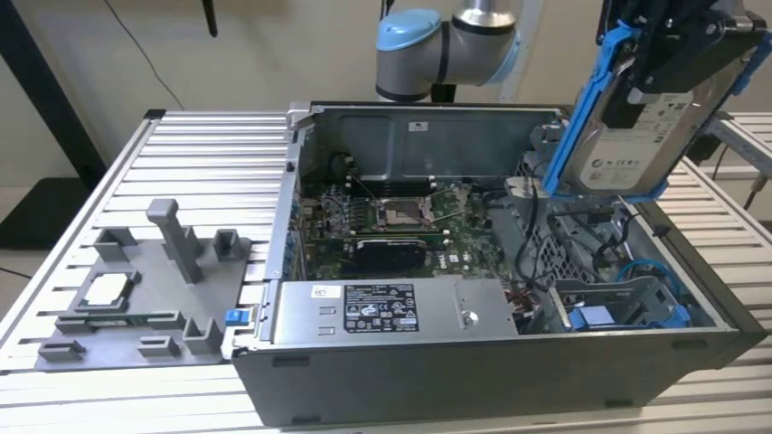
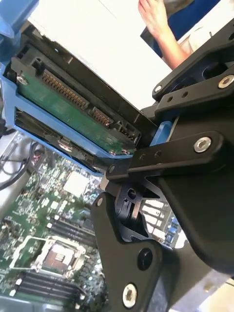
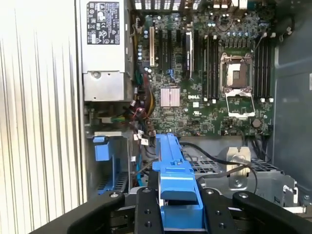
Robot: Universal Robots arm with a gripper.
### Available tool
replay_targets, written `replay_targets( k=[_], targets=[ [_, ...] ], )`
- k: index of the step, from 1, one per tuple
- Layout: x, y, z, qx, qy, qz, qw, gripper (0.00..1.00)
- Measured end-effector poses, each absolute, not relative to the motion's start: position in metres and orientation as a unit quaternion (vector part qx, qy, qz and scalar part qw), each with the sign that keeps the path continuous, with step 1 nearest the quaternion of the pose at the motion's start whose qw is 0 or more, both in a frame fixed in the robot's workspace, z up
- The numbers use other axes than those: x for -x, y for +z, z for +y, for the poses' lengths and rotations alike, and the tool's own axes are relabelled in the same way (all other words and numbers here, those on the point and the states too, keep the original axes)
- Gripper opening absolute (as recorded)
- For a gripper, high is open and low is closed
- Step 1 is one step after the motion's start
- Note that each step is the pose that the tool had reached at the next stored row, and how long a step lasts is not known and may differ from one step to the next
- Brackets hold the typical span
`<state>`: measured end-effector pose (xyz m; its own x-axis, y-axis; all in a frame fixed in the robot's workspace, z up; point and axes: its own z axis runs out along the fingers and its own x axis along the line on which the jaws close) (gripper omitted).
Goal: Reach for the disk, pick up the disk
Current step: 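Pick up the disk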
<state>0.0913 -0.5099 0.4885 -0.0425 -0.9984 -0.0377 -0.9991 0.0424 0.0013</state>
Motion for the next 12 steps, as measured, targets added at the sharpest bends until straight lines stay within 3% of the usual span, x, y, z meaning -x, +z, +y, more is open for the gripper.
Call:
replay_targets(
  k=[12],
  targets=[
    [-0.092, 0.473, -0.560, 0.692, 0.013, 0.722, 0.013, 0.00]
  ],
)
